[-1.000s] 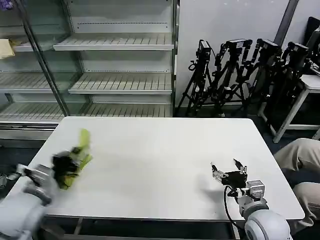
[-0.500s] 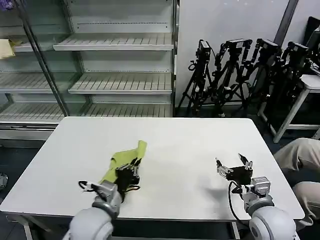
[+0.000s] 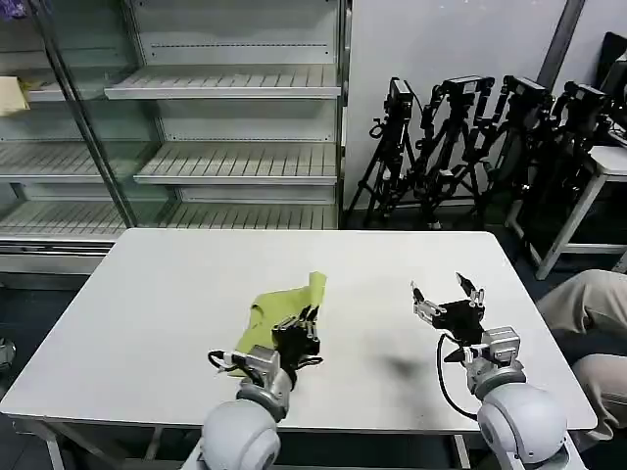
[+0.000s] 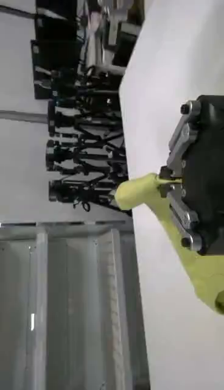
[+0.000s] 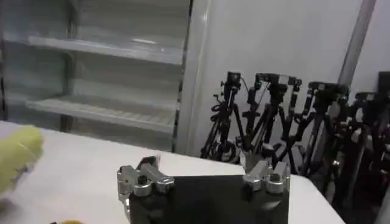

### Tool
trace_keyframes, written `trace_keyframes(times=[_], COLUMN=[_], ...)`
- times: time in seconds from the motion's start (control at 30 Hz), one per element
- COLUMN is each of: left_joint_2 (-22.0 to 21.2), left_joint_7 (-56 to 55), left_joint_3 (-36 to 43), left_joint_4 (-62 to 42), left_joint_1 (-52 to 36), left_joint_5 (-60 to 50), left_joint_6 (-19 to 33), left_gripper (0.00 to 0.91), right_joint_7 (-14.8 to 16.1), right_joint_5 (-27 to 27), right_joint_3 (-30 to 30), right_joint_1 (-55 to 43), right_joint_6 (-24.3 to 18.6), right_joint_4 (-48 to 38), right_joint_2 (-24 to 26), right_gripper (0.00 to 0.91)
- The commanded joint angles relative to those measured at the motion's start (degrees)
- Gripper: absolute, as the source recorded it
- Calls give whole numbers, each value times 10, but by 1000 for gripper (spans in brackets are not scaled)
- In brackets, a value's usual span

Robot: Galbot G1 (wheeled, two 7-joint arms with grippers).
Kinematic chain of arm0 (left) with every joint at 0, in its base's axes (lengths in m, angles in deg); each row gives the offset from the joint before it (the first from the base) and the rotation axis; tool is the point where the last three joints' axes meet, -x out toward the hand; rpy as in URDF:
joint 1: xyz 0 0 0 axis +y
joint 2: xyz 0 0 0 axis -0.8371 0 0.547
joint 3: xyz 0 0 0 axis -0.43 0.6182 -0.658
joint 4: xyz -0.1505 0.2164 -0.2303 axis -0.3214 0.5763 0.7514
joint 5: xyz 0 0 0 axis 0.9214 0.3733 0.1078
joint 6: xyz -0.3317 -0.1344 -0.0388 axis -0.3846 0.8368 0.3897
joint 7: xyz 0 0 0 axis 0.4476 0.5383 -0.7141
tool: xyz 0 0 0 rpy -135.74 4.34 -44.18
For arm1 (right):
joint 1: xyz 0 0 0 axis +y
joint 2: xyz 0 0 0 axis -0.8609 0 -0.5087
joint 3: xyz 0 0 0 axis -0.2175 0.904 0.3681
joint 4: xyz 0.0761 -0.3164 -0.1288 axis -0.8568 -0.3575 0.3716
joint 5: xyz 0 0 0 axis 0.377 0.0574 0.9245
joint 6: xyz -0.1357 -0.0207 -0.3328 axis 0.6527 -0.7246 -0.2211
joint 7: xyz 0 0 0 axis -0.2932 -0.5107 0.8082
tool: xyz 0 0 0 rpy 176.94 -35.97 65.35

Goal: Fold and organize the clothes.

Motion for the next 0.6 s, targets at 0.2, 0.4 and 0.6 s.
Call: trace_keyframes(times=[0.2, 0.4, 0.6], left_joint_2=[-54, 21, 87], left_joint_7=[-25, 19, 101], left_joint_3=[-10, -116, -262], left_joint_4=[23, 43, -26], left_joint_1=[-47, -45, -18], left_joint_5=[51, 30, -9], left_joint_6=[1, 6, 61], left_gripper=[907, 907, 907], right_joint_7=[7, 14, 22], right_joint_5=[8, 17, 22], right_joint_3=[14, 23, 26], right_joint_1=[-37, -50, -57], right_joint_6=[-21, -37, -51], right_joint_4=[-25, -47, -70], right_joint_2=[-5, -13, -17], right_gripper=[907, 907, 907])
